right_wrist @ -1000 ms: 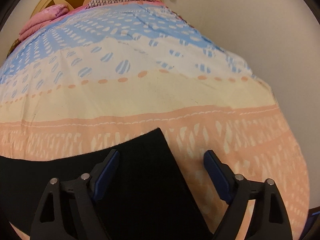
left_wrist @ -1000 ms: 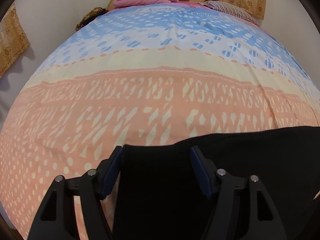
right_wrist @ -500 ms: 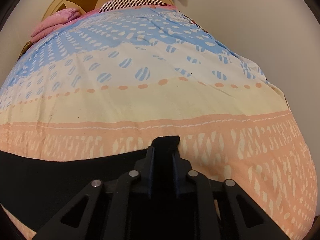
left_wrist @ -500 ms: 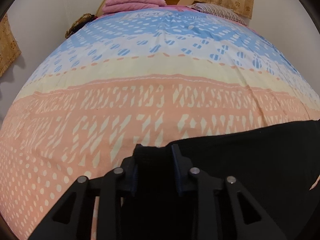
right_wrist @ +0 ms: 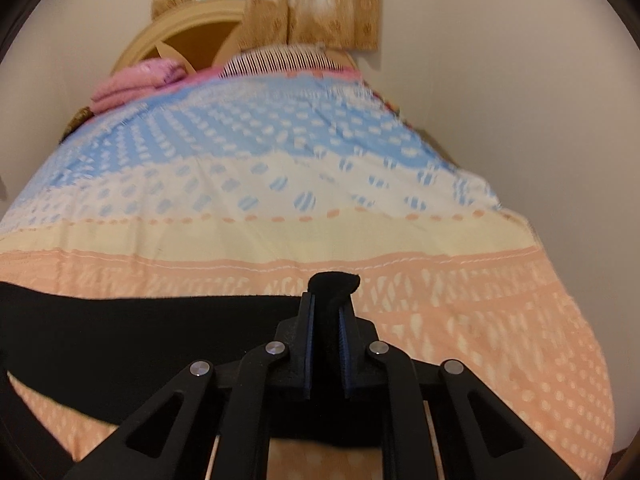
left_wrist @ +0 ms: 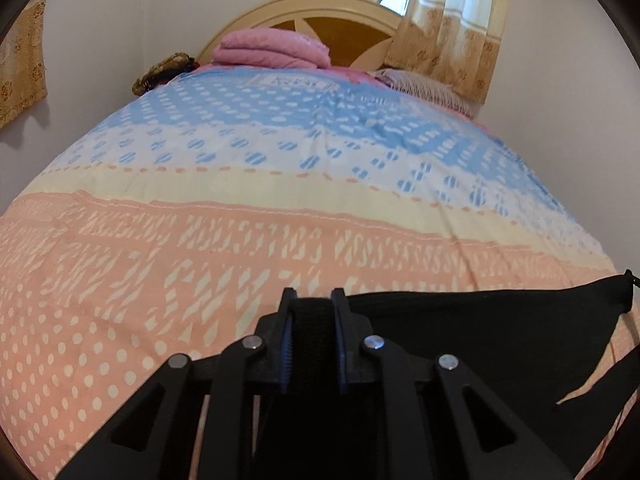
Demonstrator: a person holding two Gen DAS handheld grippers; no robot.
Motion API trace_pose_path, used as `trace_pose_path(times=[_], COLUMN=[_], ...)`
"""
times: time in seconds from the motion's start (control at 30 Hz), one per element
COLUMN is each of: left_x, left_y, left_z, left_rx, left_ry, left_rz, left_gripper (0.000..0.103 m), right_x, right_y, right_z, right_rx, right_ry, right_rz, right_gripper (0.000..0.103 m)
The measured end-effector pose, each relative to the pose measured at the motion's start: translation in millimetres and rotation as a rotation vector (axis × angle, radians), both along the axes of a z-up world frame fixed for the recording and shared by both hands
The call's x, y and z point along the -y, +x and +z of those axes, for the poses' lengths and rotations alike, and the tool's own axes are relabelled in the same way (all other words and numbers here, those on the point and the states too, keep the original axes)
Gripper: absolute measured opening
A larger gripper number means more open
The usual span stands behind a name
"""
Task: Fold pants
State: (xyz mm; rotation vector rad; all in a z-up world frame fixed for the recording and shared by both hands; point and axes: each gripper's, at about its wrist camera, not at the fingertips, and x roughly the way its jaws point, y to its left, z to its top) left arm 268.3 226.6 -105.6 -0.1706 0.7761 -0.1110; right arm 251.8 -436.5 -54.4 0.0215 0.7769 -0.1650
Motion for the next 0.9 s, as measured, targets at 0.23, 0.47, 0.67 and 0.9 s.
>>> trace_pose_path(times=[0.23,0.47,0.67,0.9], left_x=[-8,-20,-29,-37], left_y=[-26,-64,-109,-158], left_z=[17,28,22,-12], left_rx=[0.087,0.184,0.277,0.275], left_ry=[-0.083,-0.144,-0.167,-0.172], left_rz=[-0.009,-0.033,-0.083,-0.117], left_gripper=[0.018,0.018,0.018,0.018], right_x=[-6,-10,-3,5], right_y=[-50,-106,-157,-212], right_z=[29,45,31,-7], right_rx=[0.127,0.234,0.269,0.217], right_ry=[-0.008,0.012,0.044,0.079], right_rz=[0.023,0.036,0.019,-0.017], right_gripper=[0.01,0.01,0.01,0.01])
